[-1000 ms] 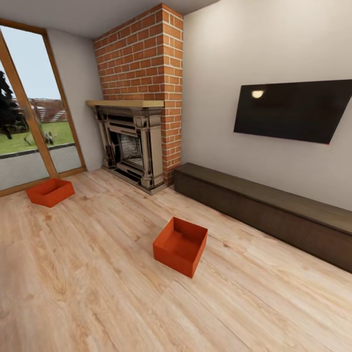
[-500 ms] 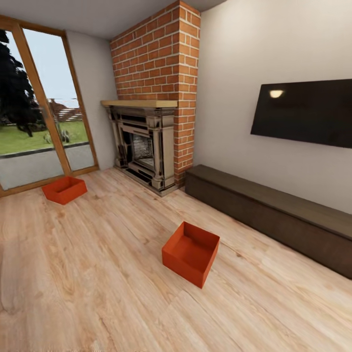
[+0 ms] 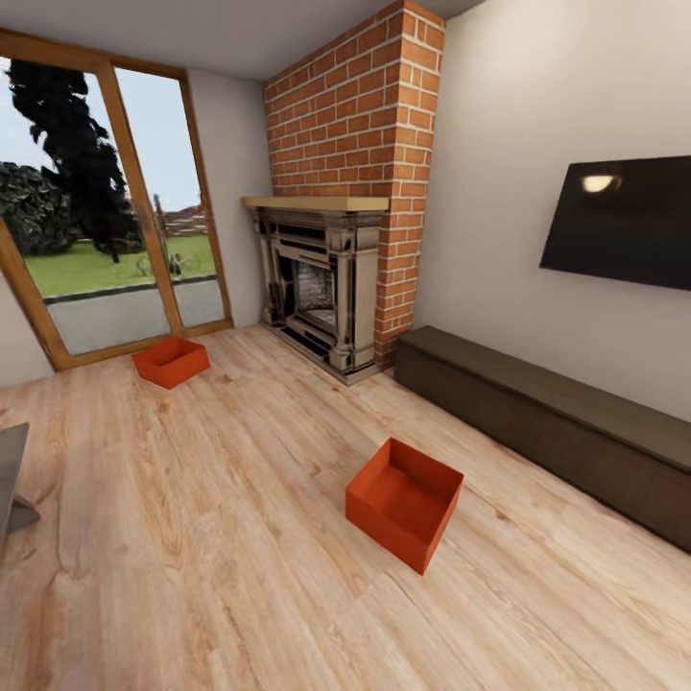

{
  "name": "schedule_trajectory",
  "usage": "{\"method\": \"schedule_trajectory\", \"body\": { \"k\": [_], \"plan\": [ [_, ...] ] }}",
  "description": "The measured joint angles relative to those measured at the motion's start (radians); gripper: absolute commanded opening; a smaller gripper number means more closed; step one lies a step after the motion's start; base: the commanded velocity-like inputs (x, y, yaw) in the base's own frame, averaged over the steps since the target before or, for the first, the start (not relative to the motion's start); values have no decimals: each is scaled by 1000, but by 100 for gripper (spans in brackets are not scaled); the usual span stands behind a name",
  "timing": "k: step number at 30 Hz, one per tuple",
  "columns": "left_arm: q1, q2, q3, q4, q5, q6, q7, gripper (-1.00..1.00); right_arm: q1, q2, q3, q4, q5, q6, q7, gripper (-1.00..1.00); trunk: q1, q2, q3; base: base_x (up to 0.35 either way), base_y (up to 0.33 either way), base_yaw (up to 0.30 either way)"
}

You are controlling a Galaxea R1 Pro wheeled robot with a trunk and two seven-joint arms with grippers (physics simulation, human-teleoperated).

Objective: Move the two storage containers from the living room to the garage. In the garage, place one container on the floor and stack the other container on top of it (either order is fine).

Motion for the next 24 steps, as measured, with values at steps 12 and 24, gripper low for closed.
{"method": "schedule_trajectory", "body": {
  "k": [12, 24],
  "plan": [
    [0, 0, -1, 2, 3, 3, -1, 100, 0, 0, 0, 0, 1, 1, 0, 100, 0, 0, 0, 304, 0, 17],
    [0, 0, -1, 1, 3, 3, -1, 100, 0, 0, 0, 0, 2, 1, 0, 100, 0, 0, 0, 333, 1, 0]
  ]
}}
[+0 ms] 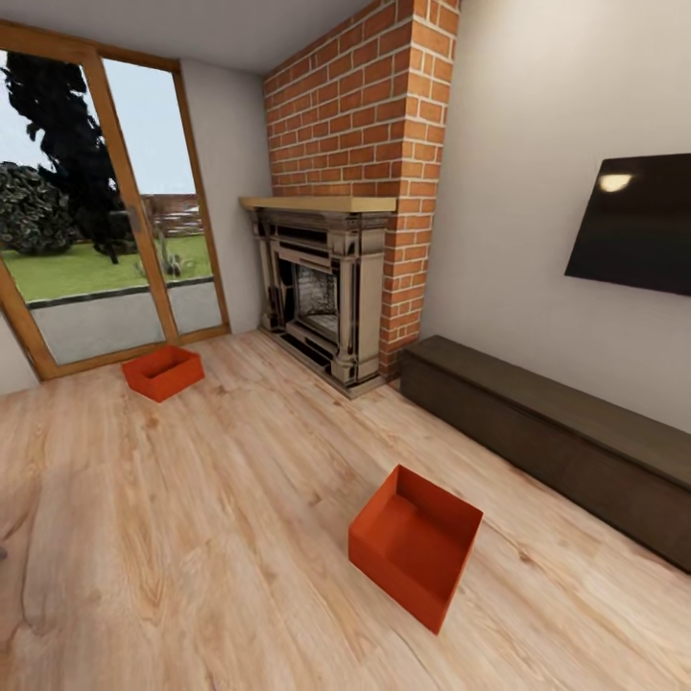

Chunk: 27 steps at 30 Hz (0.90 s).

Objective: Move the two storage containers from the living room to the garage. In the garage, place one container on the floor and stack the other container on top of it (either order is fine).

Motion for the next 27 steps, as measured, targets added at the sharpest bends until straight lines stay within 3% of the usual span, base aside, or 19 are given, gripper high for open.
{"method": "schedule_trajectory", "body": {
  "k": [12, 20, 27],
  "plan": [
    [0, 0, 0, 0, 0, 0, 1, 100, 0, 0, 0, 0, -1, 0, 0, 100, 0, 0, 0, 330, 104, 0],
    [0, 0, 1, 0, -1, -1, 1, 100, 0, 0, 0, 0, -1, 0, 0, 100, 0, 0, 0, 105, 44, 0],
    [0, 0, 0, 1, 0, -1, 0, 100, 0, 0, 0, 0, -1, 0, 0, 100, 0, 0, 0, 297, 1, 0]
  ]
}}
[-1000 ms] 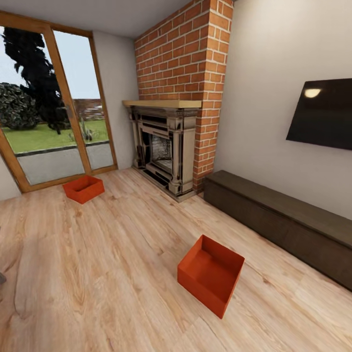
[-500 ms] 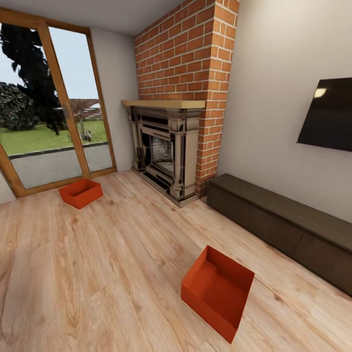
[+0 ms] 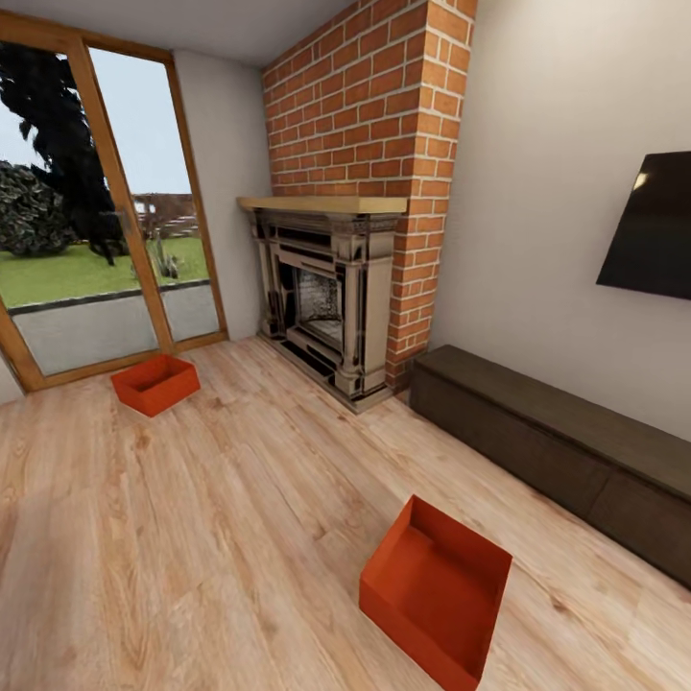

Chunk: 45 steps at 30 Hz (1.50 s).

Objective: Move the two storage containers from the living room to the garage. In the garage, place one container on the floor and stack the other container on top of it (either order is fine).

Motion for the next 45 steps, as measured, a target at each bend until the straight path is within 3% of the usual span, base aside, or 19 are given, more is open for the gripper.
{"method": "schedule_trajectory", "body": {
  "k": [21, 45],
  "plan": [
    [0, 0, 0, -1, 0, 0, 0, 100, 0, 1, 0, 0, -3, 0, -1, 100, 0, 0, 0, 318, 0, -38],
    [0, -1, 1, -3, -1, 0, 1, 100, 0, 0, -2, 0, -5, 0, -3, 100, 1, 0, 0, 9, 0, -276]
  ]
}}
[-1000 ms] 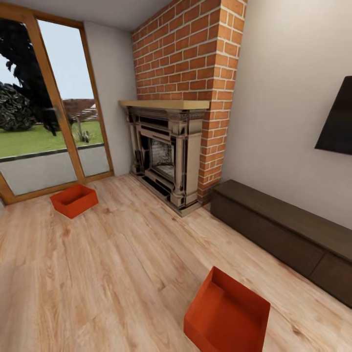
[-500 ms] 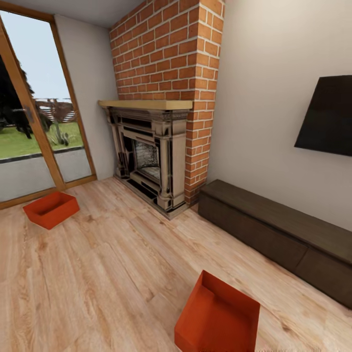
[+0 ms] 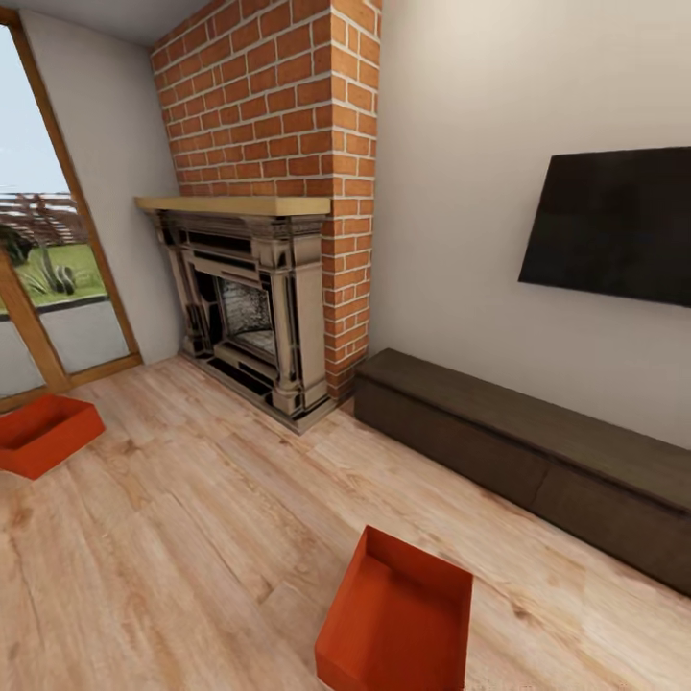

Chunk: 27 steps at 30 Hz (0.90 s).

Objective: Move the two storage containers from the living room to the garage. In the garage, place one container on the floor and stack the other container on top of it (either order is fine).

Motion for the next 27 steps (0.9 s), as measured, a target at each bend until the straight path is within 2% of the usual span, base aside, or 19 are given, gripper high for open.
{"method": "schedule_trajectory", "body": {
  "k": [15, 19, 27],
  "plan": [
    [0, -1, 0, 0, 0, 0, 0, 100, 0, 0, -1, 0, 0, 0, 0, 100, 0, 0, 0, 0, 0, -275],
    [0, 0, -1, 1, 1, 0, -1, 100, 0, 0, -1, 0, 0, 0, 1, 100, 0, 0, 0, 128, 52, -75],
    [0, 1, -1, 1, 2, 1, -1, 100, 0, 0, 0, 0, 0, 0, 1, 100, -1, 0, 0, 301, 155, -4]
  ]
}}
